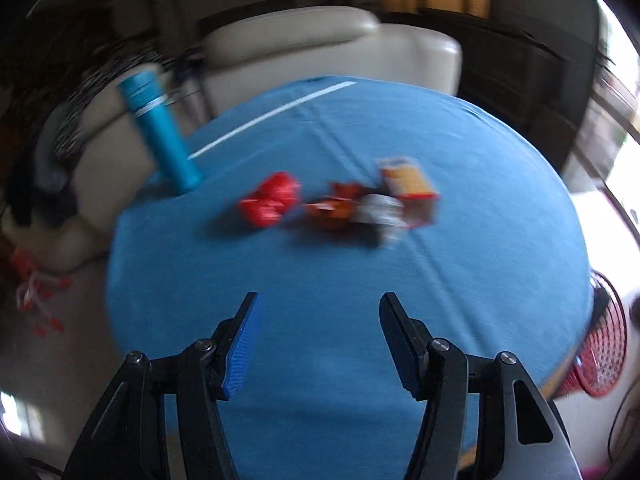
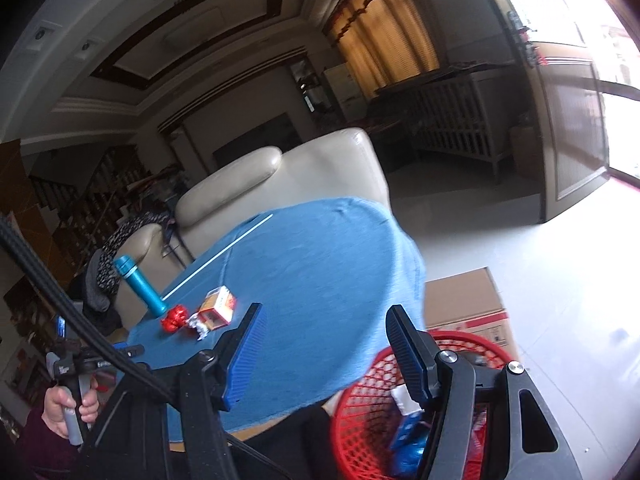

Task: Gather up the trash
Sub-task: 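Grasp the orange-and-white barcode box with the right tool while the left tool grasps the red bag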

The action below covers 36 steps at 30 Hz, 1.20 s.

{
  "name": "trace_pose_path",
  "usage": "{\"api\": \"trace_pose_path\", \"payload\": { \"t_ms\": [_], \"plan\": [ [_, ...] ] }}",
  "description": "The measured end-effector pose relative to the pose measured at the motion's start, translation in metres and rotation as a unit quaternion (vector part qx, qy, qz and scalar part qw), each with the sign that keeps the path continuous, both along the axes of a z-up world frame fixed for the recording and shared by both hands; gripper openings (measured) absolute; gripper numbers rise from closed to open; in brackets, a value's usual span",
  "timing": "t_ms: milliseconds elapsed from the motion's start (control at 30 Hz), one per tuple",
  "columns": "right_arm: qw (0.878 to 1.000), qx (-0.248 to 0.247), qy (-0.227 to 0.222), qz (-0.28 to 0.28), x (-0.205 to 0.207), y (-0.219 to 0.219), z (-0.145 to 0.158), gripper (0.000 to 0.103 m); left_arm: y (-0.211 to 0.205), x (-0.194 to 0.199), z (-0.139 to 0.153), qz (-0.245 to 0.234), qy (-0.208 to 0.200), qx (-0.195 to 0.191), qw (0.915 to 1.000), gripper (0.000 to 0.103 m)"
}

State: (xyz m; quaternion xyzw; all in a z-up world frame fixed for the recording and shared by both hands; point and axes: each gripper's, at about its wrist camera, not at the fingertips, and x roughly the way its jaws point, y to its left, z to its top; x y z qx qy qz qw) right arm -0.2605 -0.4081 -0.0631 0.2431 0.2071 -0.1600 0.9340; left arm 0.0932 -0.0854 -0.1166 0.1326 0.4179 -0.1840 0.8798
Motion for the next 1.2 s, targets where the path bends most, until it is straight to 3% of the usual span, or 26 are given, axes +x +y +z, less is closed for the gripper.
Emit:
{"api": "trace_pose_path", "payload": {
  "t_ms": [133,233,533,667,800,1033,1200],
  "plan": [
    [0.999,-0.009,0.017,0.029,0.033,0.017,-0.001,0.065,0.028,0.021,0.000,0.034,-0.004,-0.009,0.9994,0.063],
    [0.998,-0.015,0.033,0.053,0.061,0.028,-0.002,0.066,0.039,0.031,-0.005,0.040,-0.002,-0.009,0.9992,0.070],
    [0.985,-0.033,0.105,0.132,0.173,0.060,-0.023,0.065,0.018,0.092,-0.034,-0.003,0.032,0.011,0.9994,0.070],
    [0.978,-0.016,0.127,0.162,0.234,0.065,-0.037,0.065,0.009,0.123,-0.046,-0.020,0.050,0.008,0.9985,0.070],
    [0.970,0.015,0.155,0.185,0.298,0.070,-0.057,0.065,0.004,0.147,-0.053,-0.039,0.071,-0.010,0.9967,0.070],
    [0.961,0.020,0.202,0.189,0.392,0.089,-0.087,0.066,0.002,0.176,-0.057,-0.063,0.092,-0.065,0.9916,0.070],
    [0.956,-0.004,0.235,0.173,0.424,0.102,-0.101,0.066,-0.007,0.188,-0.065,-0.072,0.109,-0.088,0.9875,0.070]
  ]
}}
